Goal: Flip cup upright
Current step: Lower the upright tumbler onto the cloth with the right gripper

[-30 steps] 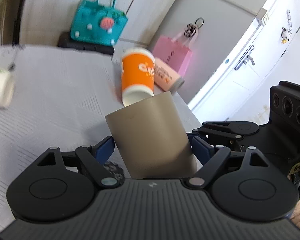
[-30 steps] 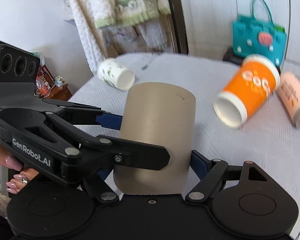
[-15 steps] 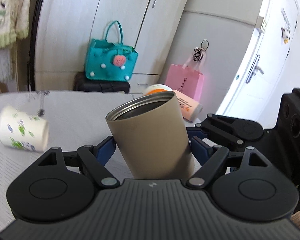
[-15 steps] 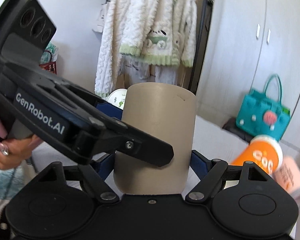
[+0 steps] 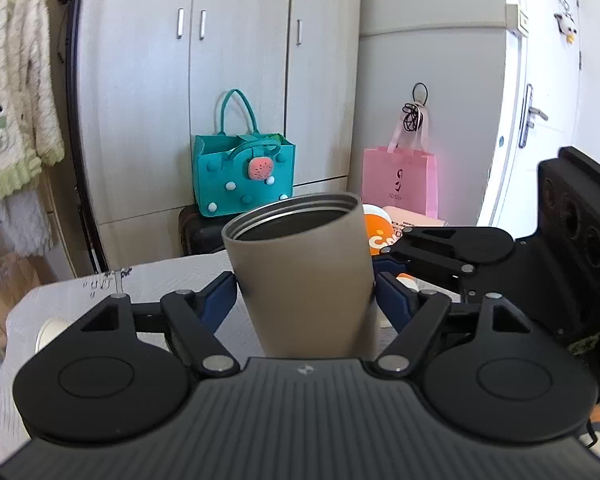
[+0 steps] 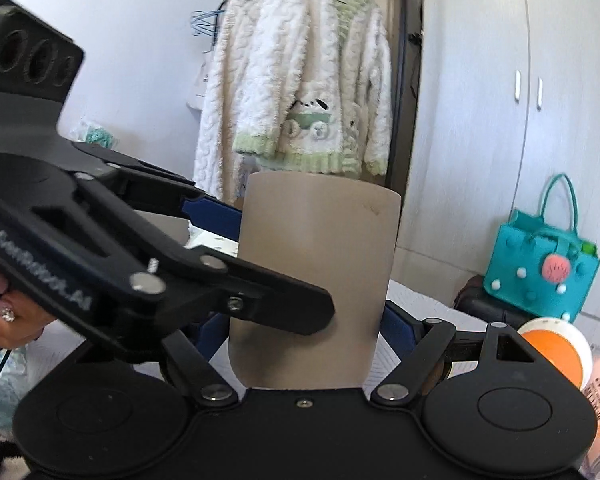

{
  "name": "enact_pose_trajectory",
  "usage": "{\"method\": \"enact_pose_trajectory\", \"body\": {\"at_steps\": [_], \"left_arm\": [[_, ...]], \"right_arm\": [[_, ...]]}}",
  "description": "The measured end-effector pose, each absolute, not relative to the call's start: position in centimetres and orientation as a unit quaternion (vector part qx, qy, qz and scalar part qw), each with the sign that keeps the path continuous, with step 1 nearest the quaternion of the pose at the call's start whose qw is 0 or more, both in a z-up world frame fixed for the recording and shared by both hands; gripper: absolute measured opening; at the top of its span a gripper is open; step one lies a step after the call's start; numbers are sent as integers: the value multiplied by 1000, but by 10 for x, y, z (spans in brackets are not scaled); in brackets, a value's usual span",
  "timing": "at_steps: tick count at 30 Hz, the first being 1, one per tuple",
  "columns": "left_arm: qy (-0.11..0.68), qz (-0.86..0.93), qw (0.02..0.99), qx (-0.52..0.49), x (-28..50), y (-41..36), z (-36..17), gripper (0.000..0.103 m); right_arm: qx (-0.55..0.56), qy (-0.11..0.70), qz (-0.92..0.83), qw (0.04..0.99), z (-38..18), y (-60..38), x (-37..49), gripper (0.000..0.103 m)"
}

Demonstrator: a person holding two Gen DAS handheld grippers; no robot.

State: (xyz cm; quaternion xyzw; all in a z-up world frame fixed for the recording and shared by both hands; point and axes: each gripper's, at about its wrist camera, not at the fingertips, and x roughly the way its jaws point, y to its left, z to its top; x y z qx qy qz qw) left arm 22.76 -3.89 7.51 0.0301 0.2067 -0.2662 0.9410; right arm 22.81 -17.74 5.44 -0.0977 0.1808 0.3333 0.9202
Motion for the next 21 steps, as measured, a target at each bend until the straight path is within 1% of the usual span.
{"method": "enact_pose_trajectory", "body": {"at_steps": [3,10,21], "left_arm": [[229,-268,935,24,237,-40,69,73],[235,-267,934,15,245,-41,53,73],[241,-270,932,22,253,-43,42,74]], "right_arm": [[-85,187,322,924,48,-178,234,82],[-55,222,323,918,33,-180,246,82],[-70,223,298,926,21,-172,249,82]]}}
